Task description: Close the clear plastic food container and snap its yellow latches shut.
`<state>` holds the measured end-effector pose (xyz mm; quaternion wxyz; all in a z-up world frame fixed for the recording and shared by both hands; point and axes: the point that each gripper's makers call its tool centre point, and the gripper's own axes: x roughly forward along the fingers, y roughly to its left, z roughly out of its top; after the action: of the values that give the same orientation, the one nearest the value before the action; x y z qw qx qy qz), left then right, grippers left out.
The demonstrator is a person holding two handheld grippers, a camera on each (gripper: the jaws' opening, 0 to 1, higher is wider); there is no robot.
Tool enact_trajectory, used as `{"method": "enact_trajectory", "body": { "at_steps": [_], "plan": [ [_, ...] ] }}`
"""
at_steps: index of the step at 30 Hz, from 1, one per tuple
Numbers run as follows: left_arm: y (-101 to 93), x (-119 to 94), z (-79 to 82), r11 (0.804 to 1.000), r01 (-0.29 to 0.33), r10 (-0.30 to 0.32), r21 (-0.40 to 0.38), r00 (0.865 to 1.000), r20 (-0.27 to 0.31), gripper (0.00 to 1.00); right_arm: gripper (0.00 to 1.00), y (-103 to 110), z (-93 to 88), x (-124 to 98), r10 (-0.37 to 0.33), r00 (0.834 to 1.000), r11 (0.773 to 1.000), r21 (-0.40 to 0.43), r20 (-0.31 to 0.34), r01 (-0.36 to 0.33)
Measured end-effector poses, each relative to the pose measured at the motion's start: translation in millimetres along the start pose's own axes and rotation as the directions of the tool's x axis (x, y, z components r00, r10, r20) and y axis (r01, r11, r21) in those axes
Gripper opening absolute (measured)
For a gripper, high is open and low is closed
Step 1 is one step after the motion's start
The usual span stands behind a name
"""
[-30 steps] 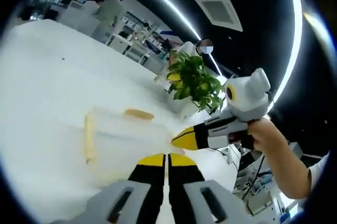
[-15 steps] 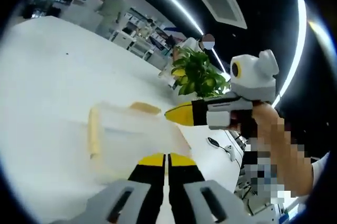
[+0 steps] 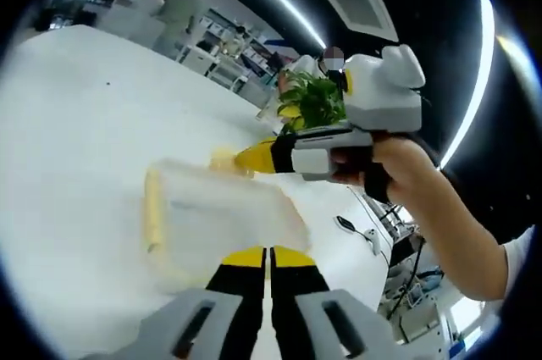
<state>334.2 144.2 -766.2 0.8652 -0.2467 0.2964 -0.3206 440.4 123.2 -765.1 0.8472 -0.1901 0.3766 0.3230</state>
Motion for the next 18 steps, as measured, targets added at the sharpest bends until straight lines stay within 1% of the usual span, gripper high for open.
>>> {"method": "enact_trajectory", "body": {
  "at_steps": [3,6,7,9,11,15,16,17,18],
  "plan": [
    [-0.6,0,0.2,1.000,0.007,-0.007,-0.008,1.000,0.002,0.00,0.00,-7,-0.2,5,-0.014,1.000,1.000,0.001,0.001,0.014],
    [-0.8,0,0.3,1.000,0.008,-0.008,-0.001,1.000,0.001,0.00,0.00,-6,-10.4,12,0.012,0.999,1.000,0.010,-0.049,-0.011],
    [-1.7,0,0.2,1.000,0.012,-0.012,0.000,1.000,0.000,0.00,0.00,-8,-10.0,14,0.006,0.999,1.000,-0.004,-0.041,-0.006],
    [-1.8,0,0.2,1.000,0.013,-0.013,0.002,1.000,-0.001,0.00,0.00,-10,-7.9,15,0.015,1.000,1.000,0.014,-0.027,-0.015],
    [-2.0,1,0.0,1.000,0.014,-0.014,0.008,1.000,0.000,0.00,0.00,-10,-7.3,15,0.022,0.999,0.999,0.024,-0.031,-0.021],
    [-2.9,0,0.1,0.999,0.007,-0.007,0.035,1.000,-0.006,0.00,0.00,-6,-7.0,12,0.038,0.998,0.999,-0.001,-0.052,-0.038],
    [-3.2,-1,0.3,0.998,0.005,-0.005,0.060,1.000,-0.007,0.00,0.00,-2,-5.9,10,0.068,0.995,0.995,-0.066,-0.069,-0.072],
    [-3.3,-1,1.2,0.996,0.004,-0.003,0.092,1.000,-0.009,0.00,0.00,-1,-5.4,8,0.070,0.994,0.992,-0.101,-0.085,-0.079],
    [-3.3,-1,1.8,0.994,0.000,0.001,0.105,1.000,-0.013,0.00,0.03,0,-4.1,3,0.069,0.992,0.984,-0.154,-0.105,-0.085]
  ]
}}
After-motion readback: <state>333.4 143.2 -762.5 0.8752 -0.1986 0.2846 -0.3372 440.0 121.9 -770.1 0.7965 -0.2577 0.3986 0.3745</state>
